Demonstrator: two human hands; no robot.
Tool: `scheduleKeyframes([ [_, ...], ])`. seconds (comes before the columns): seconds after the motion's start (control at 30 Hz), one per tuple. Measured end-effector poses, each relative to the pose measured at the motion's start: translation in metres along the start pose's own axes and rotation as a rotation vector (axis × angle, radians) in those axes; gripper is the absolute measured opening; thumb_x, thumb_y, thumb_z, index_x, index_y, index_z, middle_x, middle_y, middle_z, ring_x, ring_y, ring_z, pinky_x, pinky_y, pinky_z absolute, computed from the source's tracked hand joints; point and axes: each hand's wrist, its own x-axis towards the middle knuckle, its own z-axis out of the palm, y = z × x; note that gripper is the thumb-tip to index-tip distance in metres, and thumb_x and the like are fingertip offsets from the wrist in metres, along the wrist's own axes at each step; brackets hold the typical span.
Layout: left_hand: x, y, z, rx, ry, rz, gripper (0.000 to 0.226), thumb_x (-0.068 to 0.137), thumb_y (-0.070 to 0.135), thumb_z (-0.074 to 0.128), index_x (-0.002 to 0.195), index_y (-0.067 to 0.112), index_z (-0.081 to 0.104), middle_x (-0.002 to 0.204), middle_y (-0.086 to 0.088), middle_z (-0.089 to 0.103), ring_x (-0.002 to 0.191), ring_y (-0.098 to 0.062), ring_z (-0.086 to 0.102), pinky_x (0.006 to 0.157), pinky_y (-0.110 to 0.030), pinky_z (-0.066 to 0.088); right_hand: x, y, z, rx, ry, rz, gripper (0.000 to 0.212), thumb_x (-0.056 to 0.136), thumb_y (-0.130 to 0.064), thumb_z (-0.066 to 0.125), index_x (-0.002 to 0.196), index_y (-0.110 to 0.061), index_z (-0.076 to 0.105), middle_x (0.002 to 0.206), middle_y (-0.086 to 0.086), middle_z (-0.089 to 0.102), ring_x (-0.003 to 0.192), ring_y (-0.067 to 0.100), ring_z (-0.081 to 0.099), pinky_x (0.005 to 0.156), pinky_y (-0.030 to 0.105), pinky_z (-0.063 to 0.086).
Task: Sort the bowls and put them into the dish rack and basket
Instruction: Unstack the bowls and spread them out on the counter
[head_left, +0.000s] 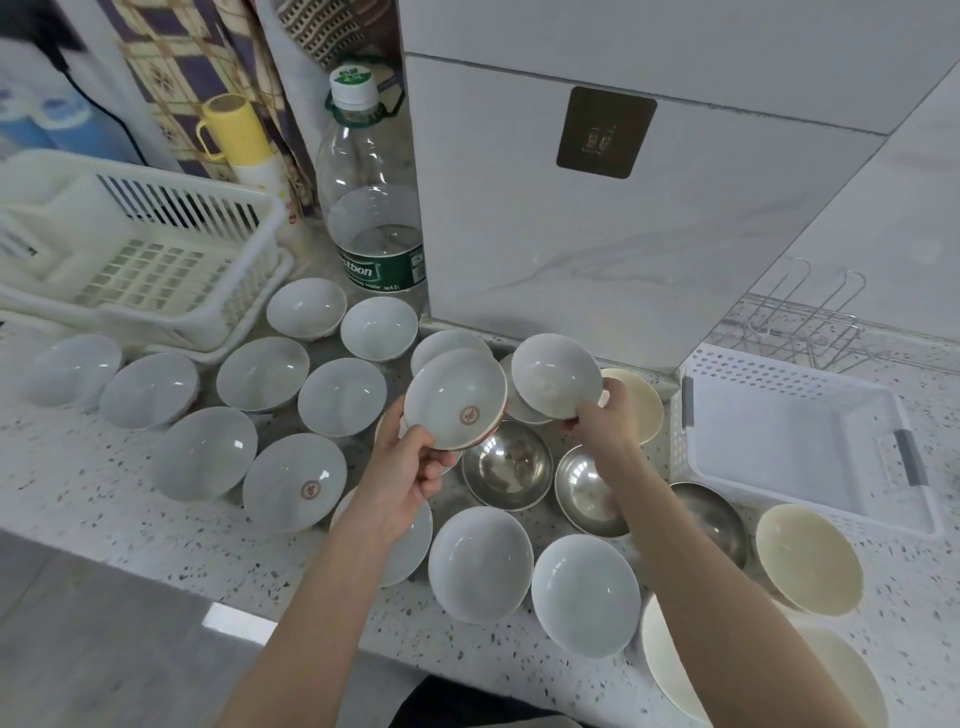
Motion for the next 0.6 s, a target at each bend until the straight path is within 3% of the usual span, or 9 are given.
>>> scheduleKeyframes([
  [0.17,-0.009,-0.006,0.013,-0.003,-0.039,0.012,0.051,0.089,-0.002,0.041,0.122,0.033,0.057,0.065,-0.001,0.068,0.049,-0.008,0.052,0.036,-0.016,0.033,-0.034,-0.003,-0.032,0.107,0.077,-0.016,0.046,0.082,0.005,0.042,0.121,-0.020,0.048,0.091,0.007,0.061,0.049,0.005,0.060,0.040,0.014,0.044],
  [0.33,-0.021,-0.021,0.039,0.042,-0.131,0.000,0.052,0.091,-0.001,0.043,0.129,0.033,0.054,0.066,-0.002,0.067,0.053,-0.010,0.050,0.037,-0.016,0.034,-0.065,0.008,-0.083,0.230,0.162,0.010,0.051,0.083,0.005,0.044,0.129,-0.016,0.048,0.105,0.023,0.063,0.053,0.010,0.063,0.041,0.015,0.044],
  [0.5,-0.039,-0.041,0.084,0.114,-0.189,-0.032,0.056,0.088,-0.005,0.040,0.121,0.036,0.057,0.060,-0.001,0.066,0.047,-0.009,0.051,0.036,-0.017,0.031,-0.093,0.035,-0.144,0.213,0.364,0.013,0.043,0.084,-0.004,0.050,0.121,-0.026,0.049,0.074,0.012,0.065,0.040,-0.001,0.056,0.045,0.015,0.044],
  [0.6,-0.052,-0.058,0.114,0.147,-0.231,-0.047,0.058,0.088,-0.006,0.039,0.122,0.038,0.057,0.059,-0.004,0.065,0.048,-0.011,0.051,0.035,-0.017,0.031,-0.101,0.053,-0.179,0.275,0.543,-0.043,0.046,0.082,-0.004,0.049,0.123,-0.025,0.049,0.060,-0.001,0.067,0.047,0.002,0.058,0.056,0.020,0.044],
])
